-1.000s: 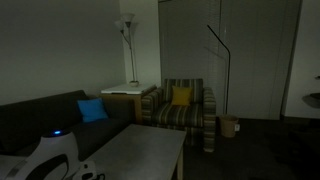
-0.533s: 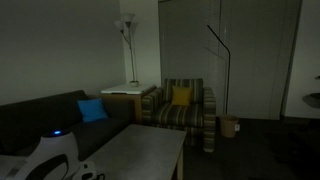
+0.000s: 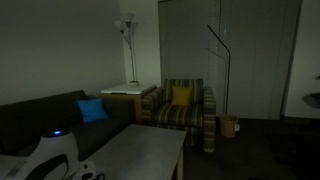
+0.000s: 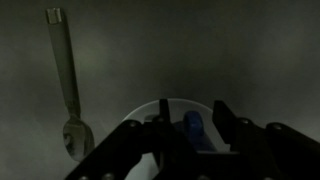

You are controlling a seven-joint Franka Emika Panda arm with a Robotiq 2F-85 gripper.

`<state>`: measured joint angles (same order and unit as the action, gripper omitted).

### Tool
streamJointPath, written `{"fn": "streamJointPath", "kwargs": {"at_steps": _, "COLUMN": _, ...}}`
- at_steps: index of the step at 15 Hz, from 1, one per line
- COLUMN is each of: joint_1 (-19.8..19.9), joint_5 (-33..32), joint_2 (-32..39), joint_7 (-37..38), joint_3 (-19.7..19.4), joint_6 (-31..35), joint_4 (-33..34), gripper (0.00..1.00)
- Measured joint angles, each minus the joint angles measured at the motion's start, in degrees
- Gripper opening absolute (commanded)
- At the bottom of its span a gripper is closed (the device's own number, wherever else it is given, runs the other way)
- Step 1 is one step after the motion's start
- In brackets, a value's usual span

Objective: Put the cup on the white plate

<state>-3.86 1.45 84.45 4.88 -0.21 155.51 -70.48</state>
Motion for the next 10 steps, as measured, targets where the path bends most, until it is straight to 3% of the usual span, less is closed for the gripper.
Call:
{"fn": "streamJointPath", "kwargs": {"at_steps": 3, "joint_1": -0.1, "joint_5": 0.0, "joint_2": 0.0, "joint_7": 0.2, "joint_3": 0.0, "joint_6": -0.2, "joint_4": 0.0, "gripper": 0.99}}
{"fn": "streamJointPath", "kwargs": {"at_steps": 10, "joint_1": -3.2, "joint_5": 0.0, "joint_2": -0.6, "joint_7": 5.3, "joint_3": -2.2, "joint_6": -3.9, "joint_4": 0.7, "gripper": 1.0}}
